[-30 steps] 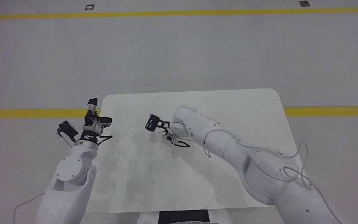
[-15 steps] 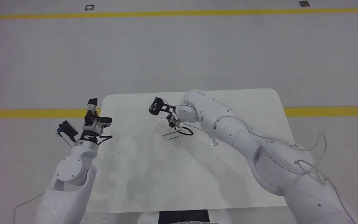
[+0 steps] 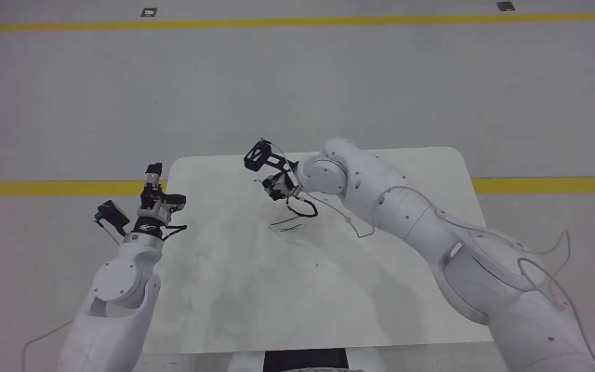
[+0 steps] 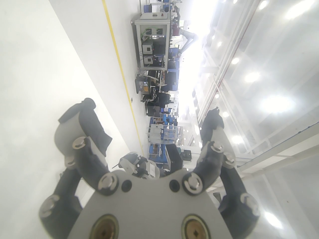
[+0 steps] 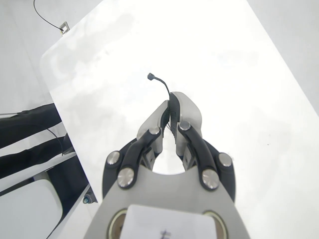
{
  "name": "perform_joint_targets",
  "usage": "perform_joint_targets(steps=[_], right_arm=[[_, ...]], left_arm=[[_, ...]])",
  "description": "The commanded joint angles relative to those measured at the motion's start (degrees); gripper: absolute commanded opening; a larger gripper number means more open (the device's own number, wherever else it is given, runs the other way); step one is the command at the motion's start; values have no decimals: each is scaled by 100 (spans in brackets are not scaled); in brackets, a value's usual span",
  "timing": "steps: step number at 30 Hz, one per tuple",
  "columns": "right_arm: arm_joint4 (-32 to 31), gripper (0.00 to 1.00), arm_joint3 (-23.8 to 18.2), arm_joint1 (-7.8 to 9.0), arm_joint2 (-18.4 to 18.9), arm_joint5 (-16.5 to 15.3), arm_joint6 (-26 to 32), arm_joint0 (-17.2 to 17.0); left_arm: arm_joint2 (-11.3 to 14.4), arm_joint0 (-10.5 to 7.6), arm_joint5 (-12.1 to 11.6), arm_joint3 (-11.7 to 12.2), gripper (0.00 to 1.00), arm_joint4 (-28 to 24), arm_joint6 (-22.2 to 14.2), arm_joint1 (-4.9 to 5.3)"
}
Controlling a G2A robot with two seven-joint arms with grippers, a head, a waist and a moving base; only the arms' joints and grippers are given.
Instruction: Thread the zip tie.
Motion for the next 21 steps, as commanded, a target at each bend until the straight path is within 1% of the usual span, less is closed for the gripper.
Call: perform_joint_targets(steps=[1,17,19,21], right_arm=[[0,0,0,0,0,0,0,0],[-14,0,0,1,5,24,-30,-13],[-225,0,-120,3,62,276,-159,-16],[-427,0,-248,-3,106,629,-134,19]], left_arm=[[0,0,0,0,100,0,0,0],[0,0,0,0,100,0,0,0],[0,0,0,0,100,0,0,0],[0,0,0,0,100,0,0,0]])
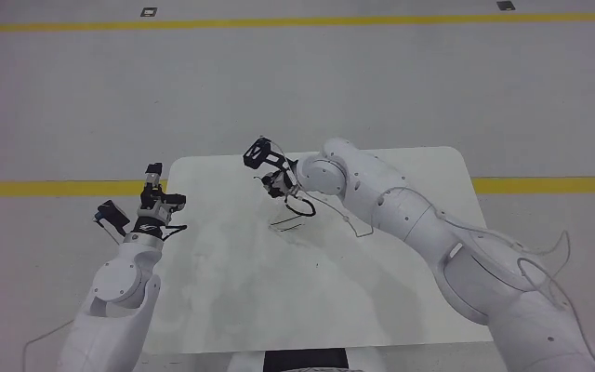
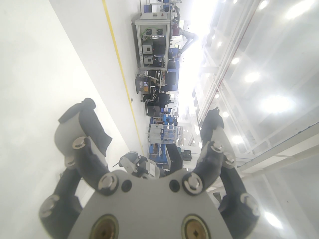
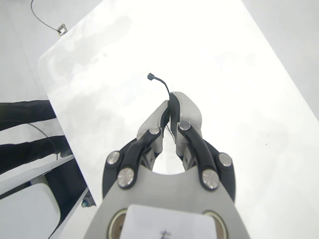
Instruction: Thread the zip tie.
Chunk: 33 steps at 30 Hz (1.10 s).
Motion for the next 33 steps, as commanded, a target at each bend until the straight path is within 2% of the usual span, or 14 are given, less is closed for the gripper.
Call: perform_joint_targets(steps=[1,7,12,17,24,28,33], right_arm=[[-227,0,-153,-11,40,397,49,39],[-1046,0,-585,-151,-3,1765,604,226],[-1658,0,-649,-380,-183,2400,974,359],[-2285,0,-467,-698,-452,2665,1403,493],[-2930,0,-87,-1059,-601,2785,1668,569],[-3150,0,87,-1191,-566,2755,1584,541],[-3183,0,106,-1205,-558,2728,1549,536]], left_arm=[[0,0,0,0,100,0,0,0],[0,0,0,0,100,0,0,0],[0,0,0,0,100,0,0,0],[0,0,0,0,100,0,0,0],[0,0,0,0,100,0,0,0],[0,0,0,0,100,0,0,0],[0,0,0,0,100,0,0,0]])
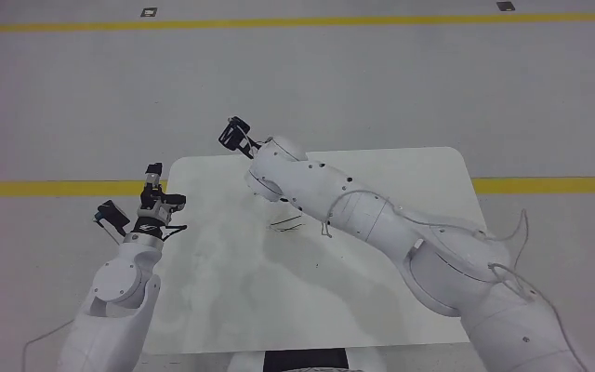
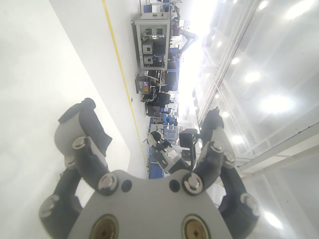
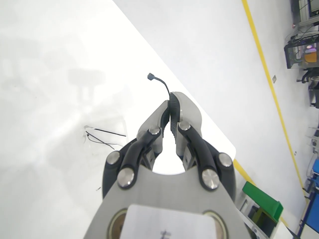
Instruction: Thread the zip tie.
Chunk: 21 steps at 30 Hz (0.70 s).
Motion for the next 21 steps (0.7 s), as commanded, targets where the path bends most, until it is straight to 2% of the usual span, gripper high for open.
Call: perform_joint_targets(steps=[1,7,10,14,21], right_arm=[[3,0,-2,1,-1,2,3,1],[3,0,-2,1,-1,2,3,1],[404,0,142,36,376,-11,-274,-141],[1039,0,382,80,909,-103,-346,-246],[2158,0,849,82,1684,-469,-502,-304]], left_arm=[[0,0,0,0,100,0,0,0],[0,0,0,0,100,0,0,0],[0,0,0,0,100,0,0,0],[0,0,0,0,100,0,0,0],[0,0,0,0,100,0,0,0]])
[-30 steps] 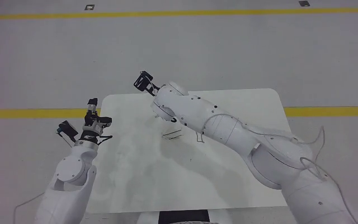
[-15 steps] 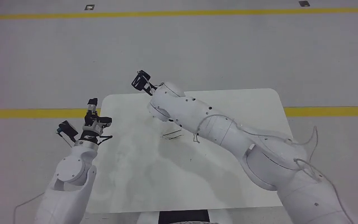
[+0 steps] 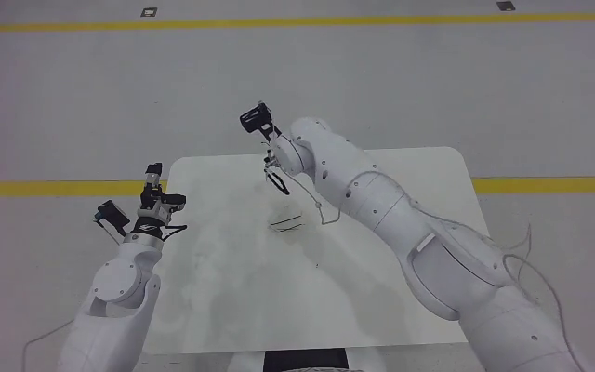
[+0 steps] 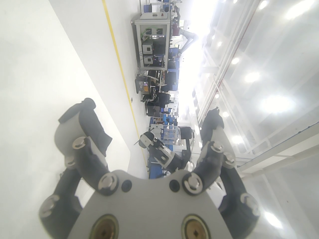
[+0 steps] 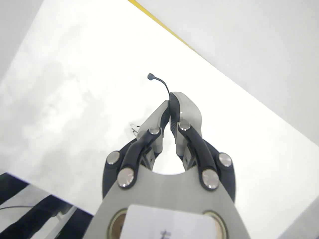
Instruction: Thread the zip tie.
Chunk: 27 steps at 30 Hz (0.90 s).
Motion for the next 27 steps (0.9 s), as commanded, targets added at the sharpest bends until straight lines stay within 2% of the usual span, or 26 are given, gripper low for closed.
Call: perform_joint_targets(steps=[1,12,17,24,27], right_arm=[[248,0,106,-6,143,-147,-101,-9],[248,0,105,-5,149,-143,-133,-25],[580,0,81,-34,458,80,-203,36],[1238,0,618,-212,753,350,62,406],[1395,0,758,-259,809,307,41,491]], left_arm=[[0,0,0,0,100,0,0,0],[0,0,0,0,100,0,0,0],[0,0,0,0,100,0,0,0],[0,0,0,0,100,0,0,0],[0,0,0,0,100,0,0,0]])
